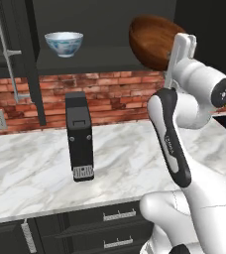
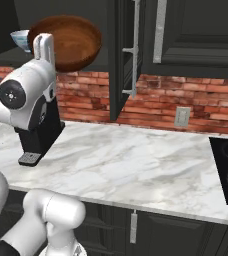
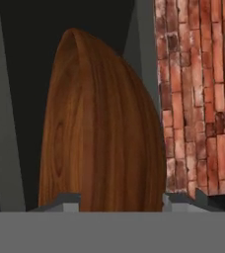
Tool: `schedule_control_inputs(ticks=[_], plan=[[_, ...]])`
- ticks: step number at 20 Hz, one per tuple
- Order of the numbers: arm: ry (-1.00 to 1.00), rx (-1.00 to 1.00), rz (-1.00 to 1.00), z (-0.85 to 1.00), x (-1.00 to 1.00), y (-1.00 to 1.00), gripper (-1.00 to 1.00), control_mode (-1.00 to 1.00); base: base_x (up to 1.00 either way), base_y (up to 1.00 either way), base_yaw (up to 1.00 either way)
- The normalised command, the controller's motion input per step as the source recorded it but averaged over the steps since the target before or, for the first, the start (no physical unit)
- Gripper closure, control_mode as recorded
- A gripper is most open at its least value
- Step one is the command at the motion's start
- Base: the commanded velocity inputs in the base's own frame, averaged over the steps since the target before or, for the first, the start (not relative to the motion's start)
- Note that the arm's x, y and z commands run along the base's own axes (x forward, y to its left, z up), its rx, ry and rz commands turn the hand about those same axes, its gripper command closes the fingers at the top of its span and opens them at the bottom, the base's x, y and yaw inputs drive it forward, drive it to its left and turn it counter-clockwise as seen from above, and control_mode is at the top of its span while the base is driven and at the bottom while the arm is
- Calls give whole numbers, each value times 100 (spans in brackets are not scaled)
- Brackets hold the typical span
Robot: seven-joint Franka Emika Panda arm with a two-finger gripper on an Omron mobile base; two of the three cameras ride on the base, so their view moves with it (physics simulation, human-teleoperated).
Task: Take the smaller bowl and place it next to the appetizer plate on the dining counter , and place the larger bowl next to the plate with cooked food.
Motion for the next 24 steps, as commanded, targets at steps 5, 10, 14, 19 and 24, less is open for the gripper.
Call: schedule_control_inputs(ticks=[5, 10, 14, 19, 24], plan=[[27, -4, -2, 13, -100, 0, 100, -100, 0, 0, 0], [42, -7, 10, 5, -97, -9, 100, -100, 0, 0, 0], [28, -19, 7, -11, -51, -2, 100, -100, 0, 0, 0], [0, -13, 0, -70, -16, 1, 100, -100, 0, 0, 0], [7, -2, 0, -55, -10, 0, 100, -100, 0, 0, 0]])
